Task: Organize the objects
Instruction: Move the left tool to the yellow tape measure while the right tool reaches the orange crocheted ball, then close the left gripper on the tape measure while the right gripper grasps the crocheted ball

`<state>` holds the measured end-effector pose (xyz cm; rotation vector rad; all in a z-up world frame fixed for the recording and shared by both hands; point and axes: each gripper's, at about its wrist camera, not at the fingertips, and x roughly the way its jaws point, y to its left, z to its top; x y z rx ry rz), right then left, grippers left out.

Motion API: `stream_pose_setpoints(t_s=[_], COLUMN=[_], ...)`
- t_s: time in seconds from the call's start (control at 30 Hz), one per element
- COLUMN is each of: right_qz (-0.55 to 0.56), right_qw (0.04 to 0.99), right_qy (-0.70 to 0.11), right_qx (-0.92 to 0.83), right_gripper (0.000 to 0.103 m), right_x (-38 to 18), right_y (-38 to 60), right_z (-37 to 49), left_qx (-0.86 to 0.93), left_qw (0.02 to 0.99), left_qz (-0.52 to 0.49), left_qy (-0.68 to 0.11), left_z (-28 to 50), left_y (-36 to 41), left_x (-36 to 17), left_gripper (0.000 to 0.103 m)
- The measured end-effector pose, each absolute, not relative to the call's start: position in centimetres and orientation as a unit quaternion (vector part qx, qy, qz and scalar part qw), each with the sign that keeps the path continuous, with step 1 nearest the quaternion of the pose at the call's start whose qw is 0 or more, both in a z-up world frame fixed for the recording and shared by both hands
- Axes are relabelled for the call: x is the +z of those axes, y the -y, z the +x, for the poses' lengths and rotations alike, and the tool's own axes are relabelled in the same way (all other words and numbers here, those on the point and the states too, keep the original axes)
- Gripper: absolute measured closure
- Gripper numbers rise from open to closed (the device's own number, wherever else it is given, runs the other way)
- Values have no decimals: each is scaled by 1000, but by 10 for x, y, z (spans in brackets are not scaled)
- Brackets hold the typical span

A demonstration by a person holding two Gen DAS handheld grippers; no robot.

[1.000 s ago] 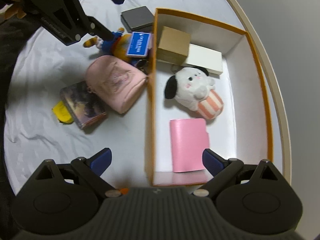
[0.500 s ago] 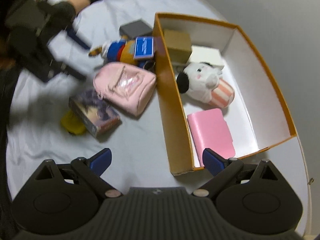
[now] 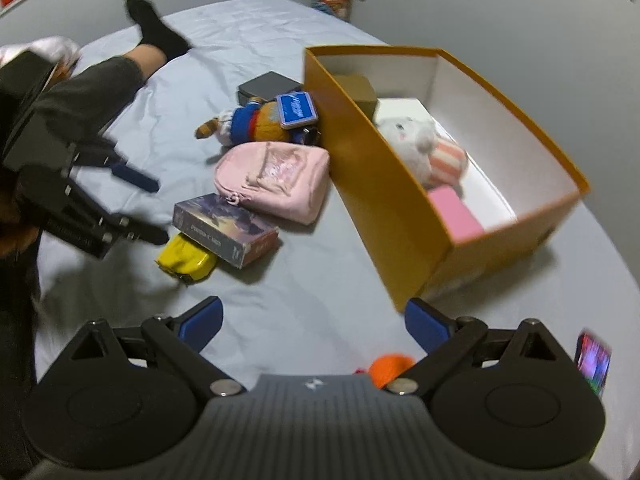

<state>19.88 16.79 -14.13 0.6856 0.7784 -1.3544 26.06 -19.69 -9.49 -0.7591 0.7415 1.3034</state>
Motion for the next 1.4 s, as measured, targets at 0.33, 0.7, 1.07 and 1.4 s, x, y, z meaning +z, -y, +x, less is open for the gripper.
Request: stream_pose_setpoints(t_s=[0.33, 0.7, 1.07, 1.4], right_qz=[335, 368, 371, 379], right_qw=[594, 509, 444, 433], right_qy=[-287, -224, -213, -211], right_qx=[-672, -745, -787, -790], right_gripper=[6, 18, 27, 36], right_x=[-174, -198, -201, -209], right_y=[-193, -196, -193, -188], right_z=[197, 185, 173, 169], left_qx=[616, 653, 675, 688], left_qw=[636, 617, 600, 587], left_qz=[-366, -345, -337, -337], left_qy=[-287, -272, -265, -259], left_z=[271, 284, 297, 297], left_y=[206, 202, 202, 197], left_x=[-121, -134, -140, -141], left_gripper=[23, 23, 25, 36])
